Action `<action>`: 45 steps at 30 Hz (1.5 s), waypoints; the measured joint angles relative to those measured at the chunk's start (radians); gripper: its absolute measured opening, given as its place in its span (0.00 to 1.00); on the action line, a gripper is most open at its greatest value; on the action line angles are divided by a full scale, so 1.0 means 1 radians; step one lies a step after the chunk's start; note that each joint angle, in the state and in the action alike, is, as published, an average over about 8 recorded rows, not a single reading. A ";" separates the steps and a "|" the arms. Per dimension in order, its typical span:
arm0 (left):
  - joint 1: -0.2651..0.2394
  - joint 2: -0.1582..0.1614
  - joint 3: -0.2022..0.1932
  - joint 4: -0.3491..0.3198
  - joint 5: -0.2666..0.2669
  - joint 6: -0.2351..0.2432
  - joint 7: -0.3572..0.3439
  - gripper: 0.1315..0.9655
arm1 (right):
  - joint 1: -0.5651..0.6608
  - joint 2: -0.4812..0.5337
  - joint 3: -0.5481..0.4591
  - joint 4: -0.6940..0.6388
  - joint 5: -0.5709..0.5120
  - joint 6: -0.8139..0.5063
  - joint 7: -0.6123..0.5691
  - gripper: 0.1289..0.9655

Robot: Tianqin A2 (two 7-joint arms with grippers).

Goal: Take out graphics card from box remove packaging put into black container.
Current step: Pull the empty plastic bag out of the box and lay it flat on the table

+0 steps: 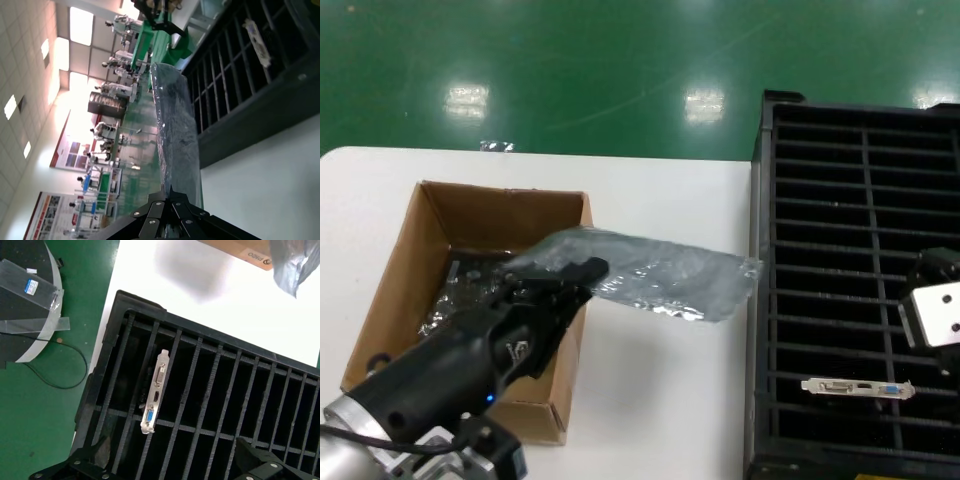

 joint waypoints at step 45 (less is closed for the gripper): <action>-0.060 0.595 -0.037 0.082 0.977 0.234 -1.725 0.03 | -0.003 -0.001 0.004 0.000 -0.001 -0.002 -0.001 1.00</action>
